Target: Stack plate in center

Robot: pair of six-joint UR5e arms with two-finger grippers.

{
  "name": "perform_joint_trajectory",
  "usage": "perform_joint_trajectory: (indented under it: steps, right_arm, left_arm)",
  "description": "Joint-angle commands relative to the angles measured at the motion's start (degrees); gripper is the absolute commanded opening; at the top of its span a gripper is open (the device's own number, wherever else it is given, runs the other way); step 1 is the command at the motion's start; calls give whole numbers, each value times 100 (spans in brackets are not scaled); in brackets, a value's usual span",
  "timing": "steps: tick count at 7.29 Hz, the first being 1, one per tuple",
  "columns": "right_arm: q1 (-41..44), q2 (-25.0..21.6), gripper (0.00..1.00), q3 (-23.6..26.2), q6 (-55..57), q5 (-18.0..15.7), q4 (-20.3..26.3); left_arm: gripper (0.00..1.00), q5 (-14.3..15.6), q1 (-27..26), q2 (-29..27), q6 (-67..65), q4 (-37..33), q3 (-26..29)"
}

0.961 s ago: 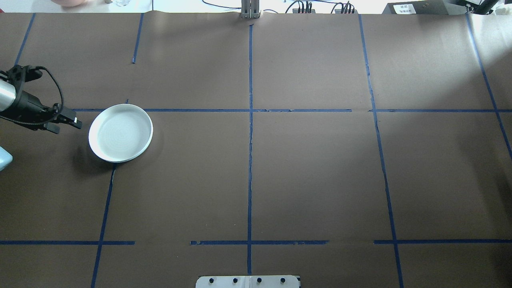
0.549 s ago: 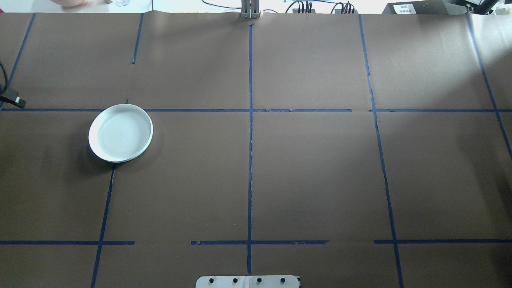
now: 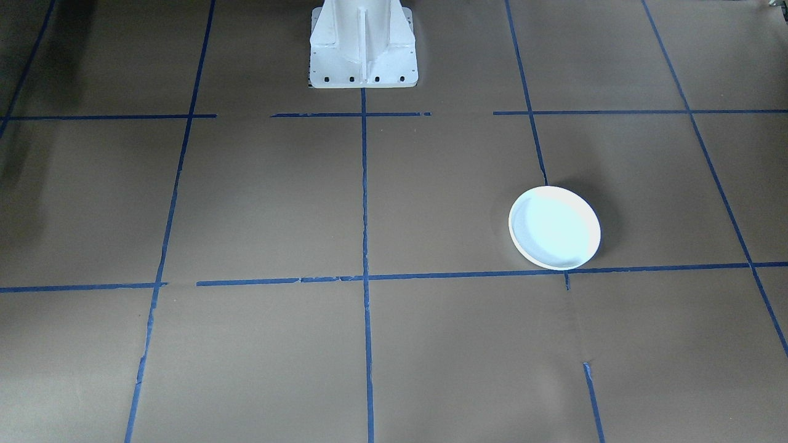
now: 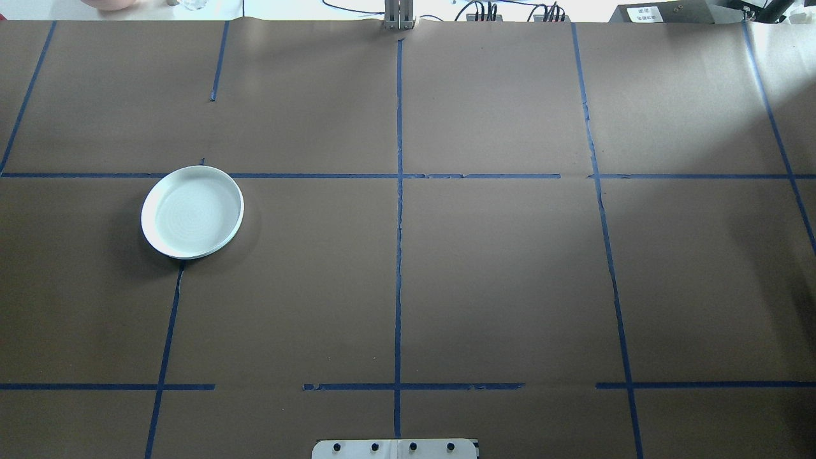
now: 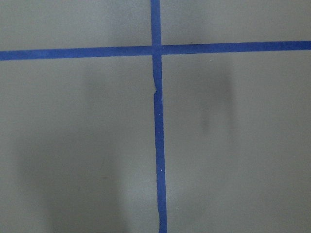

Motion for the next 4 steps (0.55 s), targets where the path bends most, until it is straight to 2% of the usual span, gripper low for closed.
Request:
perform_joint_trajectory:
  steps: [1, 4]
  right_arm:
    - [-4, 0, 100, 0, 0, 0, 0]
    - [5, 0, 100, 0, 0, 0, 0]
  left_arm:
    - [99, -459, -138, 82, 281, 260, 20]
    - [99, -462, -138, 153, 255, 260, 29]
